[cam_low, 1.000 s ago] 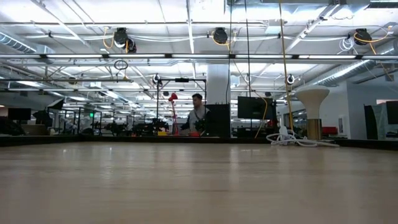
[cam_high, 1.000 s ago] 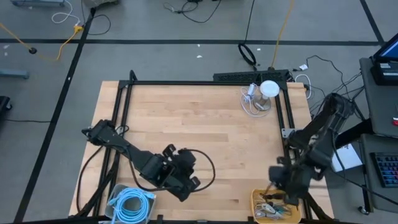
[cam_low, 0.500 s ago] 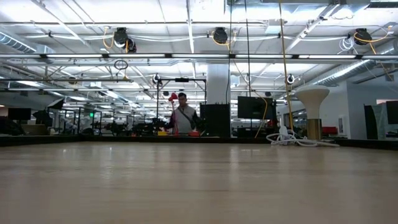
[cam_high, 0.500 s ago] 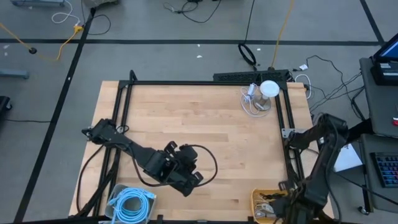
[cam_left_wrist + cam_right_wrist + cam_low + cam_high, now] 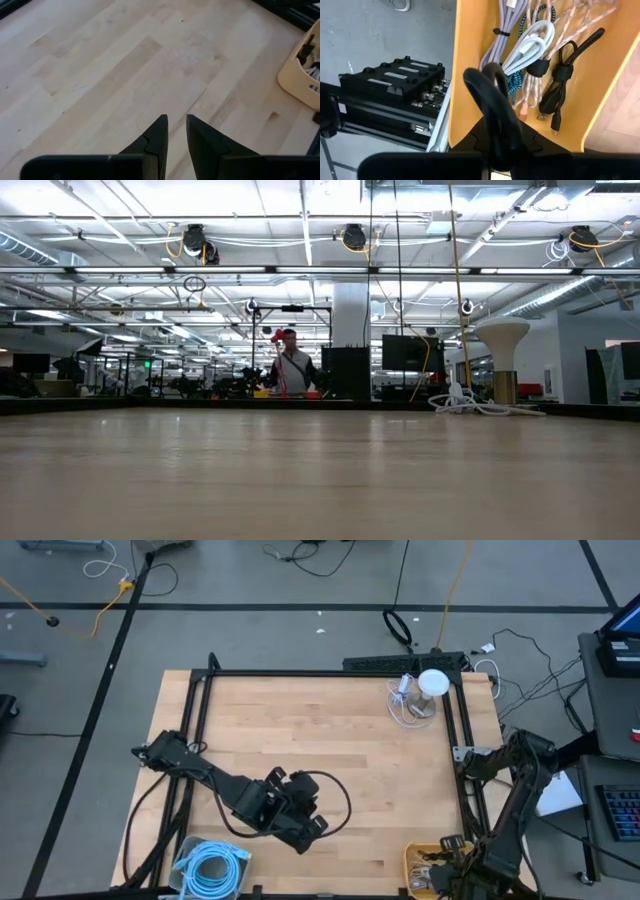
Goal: Pick & Place USB Port
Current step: Put the black charger cable into the yellow bin, then adjust the gray bin on the table
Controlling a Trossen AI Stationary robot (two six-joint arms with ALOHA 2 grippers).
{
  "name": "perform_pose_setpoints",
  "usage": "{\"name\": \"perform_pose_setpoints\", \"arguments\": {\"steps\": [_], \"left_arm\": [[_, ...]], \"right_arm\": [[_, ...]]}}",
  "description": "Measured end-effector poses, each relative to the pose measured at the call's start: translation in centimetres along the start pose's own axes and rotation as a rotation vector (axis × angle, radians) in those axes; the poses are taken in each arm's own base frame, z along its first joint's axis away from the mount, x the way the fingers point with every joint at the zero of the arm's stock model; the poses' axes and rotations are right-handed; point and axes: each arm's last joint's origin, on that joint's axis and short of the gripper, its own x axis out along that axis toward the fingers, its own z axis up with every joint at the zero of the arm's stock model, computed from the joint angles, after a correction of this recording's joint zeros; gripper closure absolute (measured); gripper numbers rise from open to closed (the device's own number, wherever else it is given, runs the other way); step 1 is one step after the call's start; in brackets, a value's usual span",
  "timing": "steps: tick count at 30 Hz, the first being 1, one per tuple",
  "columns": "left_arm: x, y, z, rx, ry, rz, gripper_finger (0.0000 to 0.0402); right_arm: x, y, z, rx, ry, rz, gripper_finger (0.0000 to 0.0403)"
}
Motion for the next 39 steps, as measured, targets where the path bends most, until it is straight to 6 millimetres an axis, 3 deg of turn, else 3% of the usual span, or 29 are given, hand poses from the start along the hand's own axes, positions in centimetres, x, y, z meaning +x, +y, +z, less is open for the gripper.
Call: {"name": "perform_pose_setpoints", "arguments": {"steps": [3, 11, 16, 23, 28, 33, 36, 39], "left_arm": [[-0.2, -0.2, -0.3, -0.007, -0.001, -0.006, 0.033], [-0.8, -0.6, -1.0, -0.044, -0.011, -0.022, 0.033], [-1.0, -0.9, -1.2, -0.056, -0.033, -0.041, 0.033], [-0.5, -0.4, -0.4, -0.015, -0.069, 0.005, 0.0335], [0.5, 2.9, 0.9, 0.024, 0.074, 0.186, 0.0393], [1.5, 4.5, 1.4, 0.057, 0.257, 0.249, 0.0399], [1.5, 4.6, 1.4, 0.13, 0.308, 0.236, 0.04], [1.4, 4.5, 1.1, 0.196, 0.329, 0.22, 0.04]], "right_arm": [[0.1, 0.0, 0.0, 0.014, -0.003, -0.003, 0.0372], [0.1, -0.1, 0.1, 0.014, -0.025, -0.02, 0.025], [0.0, -0.3, 0.2, 0.022, -0.067, -0.067, 0.0231], [-2.0, -2.5, 2.1, 0.064, -0.289, -0.183, 0.0265], [-4.2, -5.2, 3.3, 0.011, -0.467, -0.397, 0.0322], [-6.8, -9.0, 3.1, 0.137, -0.519, -0.626, 0.0393], [-7.8, -11.0, 3.5, 0.236, -0.595, -0.718, 0.0398], [-7.0, -12.9, 4.7, 0.312, -0.615, -0.707, 0.0402]]}}
